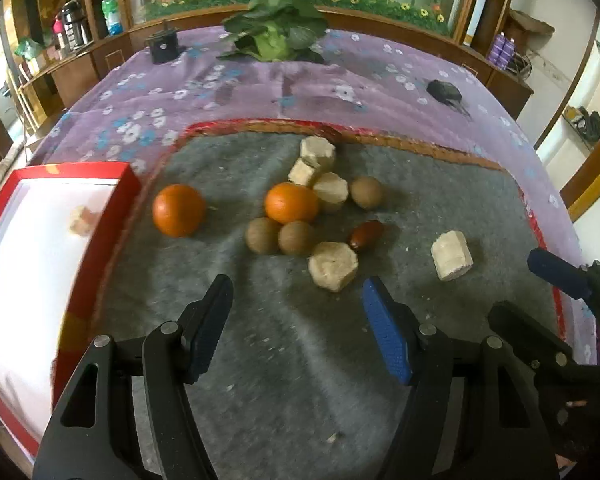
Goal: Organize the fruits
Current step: 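Grasp a beige hexagonal block with the left gripper while the right grasps a beige cylinder block, then carry both beige blocks into the white tray and open both grippers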
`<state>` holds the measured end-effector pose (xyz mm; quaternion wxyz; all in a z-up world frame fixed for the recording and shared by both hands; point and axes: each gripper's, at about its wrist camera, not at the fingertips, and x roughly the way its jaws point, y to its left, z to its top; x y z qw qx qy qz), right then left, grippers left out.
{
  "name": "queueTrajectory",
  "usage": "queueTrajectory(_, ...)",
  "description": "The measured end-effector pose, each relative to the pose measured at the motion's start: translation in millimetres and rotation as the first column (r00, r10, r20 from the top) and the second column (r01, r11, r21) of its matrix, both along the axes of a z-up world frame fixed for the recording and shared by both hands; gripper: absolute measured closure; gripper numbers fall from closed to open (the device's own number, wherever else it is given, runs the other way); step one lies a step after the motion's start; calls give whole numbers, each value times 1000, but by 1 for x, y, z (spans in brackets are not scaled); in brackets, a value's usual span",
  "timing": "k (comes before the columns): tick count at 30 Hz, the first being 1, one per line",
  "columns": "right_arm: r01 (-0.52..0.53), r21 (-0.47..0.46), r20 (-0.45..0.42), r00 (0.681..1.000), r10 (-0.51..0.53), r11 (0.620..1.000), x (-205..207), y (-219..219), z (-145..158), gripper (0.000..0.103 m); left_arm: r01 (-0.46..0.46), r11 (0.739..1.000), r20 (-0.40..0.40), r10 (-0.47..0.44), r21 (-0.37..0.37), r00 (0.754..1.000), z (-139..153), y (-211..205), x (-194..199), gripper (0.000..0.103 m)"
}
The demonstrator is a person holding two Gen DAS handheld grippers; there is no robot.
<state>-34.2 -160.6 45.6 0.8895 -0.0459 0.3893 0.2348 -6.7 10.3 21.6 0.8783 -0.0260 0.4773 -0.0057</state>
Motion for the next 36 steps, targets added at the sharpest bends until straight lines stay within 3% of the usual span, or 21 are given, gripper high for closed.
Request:
queueTrajectory(12, -2, 50, -45, 999, 4, 999, 16, -7, -12, 38, -7, 1000, -28, 7, -9, 1000, -14, -7, 16, 36)
queueTrajectory(16, -3, 43, -60, 998, 6, 999, 19, -5, -15, 38, 30, 1000, -6, -29, 5, 1000, -14, -8, 16, 64)
queueTrajectory(21, -13, 57, -73, 997, 17, 998, 22, -1, -17, 38, 77, 997, 13, -77, -5, 997, -11, -8, 8, 74)
queueTrajectory(29, 15, 55, -108, 994, -9, 998, 42, 12, -28, 39, 116, 993, 30, -115, -18, 993, 7, -1, -16, 75)
queueTrajectory(30, 26, 40, -122, 992, -21, 999, 46, 13, -32, 42, 116, 993, 30, -115, -24, 993, 8, 2, -18, 75)
queueTrajectory(31, 31, 23, -141, 990, -28, 999, 49, 15, -36, 54, 115, 993, 32, -114, -24, 993, 9, 4, -20, 75)
queueTrajectory(33, 14, 22, -116, 993, -11, 1000, 46, 16, -33, 68, 110, 994, 37, -109, -24, 993, 13, 9, -25, 75)
queueTrajectory(36, 13, 8, -110, 994, -12, 1000, 41, 18, -30, 72, 99, 995, 50, -98, -18, 994, 17, 15, -30, 75)
